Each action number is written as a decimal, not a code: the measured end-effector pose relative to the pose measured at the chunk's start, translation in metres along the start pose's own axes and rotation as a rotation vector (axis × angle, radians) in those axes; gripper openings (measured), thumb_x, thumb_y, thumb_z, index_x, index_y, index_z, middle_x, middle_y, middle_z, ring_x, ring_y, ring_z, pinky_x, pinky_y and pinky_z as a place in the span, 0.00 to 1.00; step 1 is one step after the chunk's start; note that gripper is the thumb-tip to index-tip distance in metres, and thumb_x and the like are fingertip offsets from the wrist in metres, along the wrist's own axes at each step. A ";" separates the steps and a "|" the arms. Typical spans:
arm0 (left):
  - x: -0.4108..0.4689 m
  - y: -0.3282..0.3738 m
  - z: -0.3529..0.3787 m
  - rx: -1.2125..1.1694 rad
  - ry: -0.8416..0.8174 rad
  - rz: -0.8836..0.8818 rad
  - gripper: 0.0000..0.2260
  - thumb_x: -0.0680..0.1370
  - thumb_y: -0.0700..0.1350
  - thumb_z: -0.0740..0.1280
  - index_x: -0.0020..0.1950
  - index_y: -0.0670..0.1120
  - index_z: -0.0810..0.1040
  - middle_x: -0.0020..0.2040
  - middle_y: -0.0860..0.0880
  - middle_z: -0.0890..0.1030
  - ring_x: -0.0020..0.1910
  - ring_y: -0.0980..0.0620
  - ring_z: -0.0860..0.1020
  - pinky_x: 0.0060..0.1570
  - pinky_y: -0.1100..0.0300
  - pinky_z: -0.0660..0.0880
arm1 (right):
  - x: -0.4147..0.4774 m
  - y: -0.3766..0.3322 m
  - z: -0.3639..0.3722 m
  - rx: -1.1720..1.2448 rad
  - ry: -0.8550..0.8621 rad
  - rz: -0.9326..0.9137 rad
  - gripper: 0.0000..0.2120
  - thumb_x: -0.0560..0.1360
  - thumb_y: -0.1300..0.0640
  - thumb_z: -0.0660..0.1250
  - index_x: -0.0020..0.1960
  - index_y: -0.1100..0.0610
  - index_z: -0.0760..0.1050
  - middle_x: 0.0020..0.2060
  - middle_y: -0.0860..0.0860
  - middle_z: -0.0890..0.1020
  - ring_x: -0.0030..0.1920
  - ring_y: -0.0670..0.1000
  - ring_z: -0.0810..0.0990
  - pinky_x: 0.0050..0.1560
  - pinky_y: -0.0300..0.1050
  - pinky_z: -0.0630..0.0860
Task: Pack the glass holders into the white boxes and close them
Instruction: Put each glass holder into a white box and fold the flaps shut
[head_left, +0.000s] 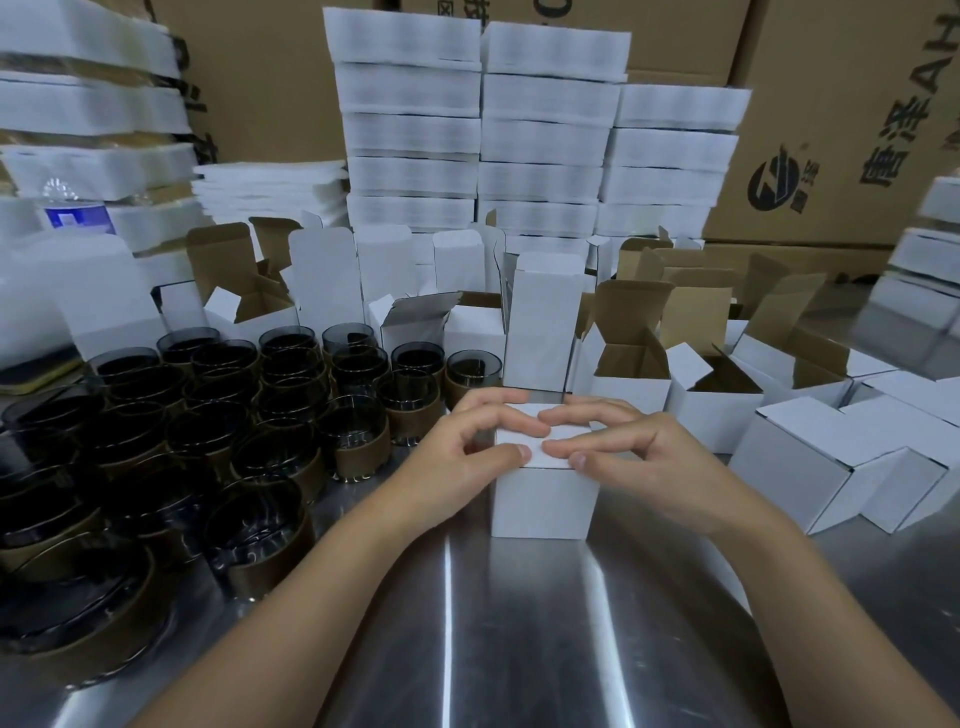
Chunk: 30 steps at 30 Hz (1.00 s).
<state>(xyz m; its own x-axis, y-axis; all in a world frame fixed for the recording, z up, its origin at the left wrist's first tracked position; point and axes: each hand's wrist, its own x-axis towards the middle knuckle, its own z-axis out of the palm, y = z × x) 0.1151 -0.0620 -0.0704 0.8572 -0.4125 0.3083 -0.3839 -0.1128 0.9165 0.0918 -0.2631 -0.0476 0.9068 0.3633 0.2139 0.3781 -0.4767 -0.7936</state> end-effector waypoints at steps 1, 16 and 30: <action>0.000 0.000 0.000 0.008 0.007 -0.002 0.12 0.76 0.34 0.66 0.47 0.52 0.82 0.63 0.55 0.72 0.60 0.65 0.72 0.57 0.68 0.70 | 0.000 0.000 0.000 -0.008 -0.007 -0.003 0.11 0.67 0.42 0.64 0.46 0.34 0.81 0.57 0.32 0.77 0.68 0.37 0.65 0.72 0.58 0.60; -0.001 0.002 0.005 -0.159 0.183 0.011 0.09 0.77 0.40 0.64 0.53 0.48 0.82 0.64 0.49 0.75 0.67 0.56 0.71 0.67 0.61 0.67 | 0.002 -0.003 0.008 0.130 0.170 -0.023 0.17 0.79 0.60 0.60 0.44 0.42 0.83 0.60 0.38 0.78 0.62 0.37 0.72 0.59 0.30 0.68; 0.004 -0.001 0.004 -0.072 0.380 -0.210 0.08 0.78 0.41 0.63 0.50 0.47 0.82 0.46 0.49 0.81 0.42 0.54 0.77 0.38 0.62 0.71 | 0.001 0.006 0.021 -0.416 0.296 -0.163 0.21 0.63 0.36 0.73 0.54 0.42 0.80 0.60 0.38 0.75 0.63 0.43 0.69 0.65 0.47 0.64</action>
<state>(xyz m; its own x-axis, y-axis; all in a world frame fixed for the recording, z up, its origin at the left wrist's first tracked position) 0.1172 -0.0671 -0.0717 0.9847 -0.0243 0.1726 -0.1741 -0.0895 0.9807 0.0915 -0.2492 -0.0642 0.8211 0.2463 0.5149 0.5059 -0.7316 -0.4569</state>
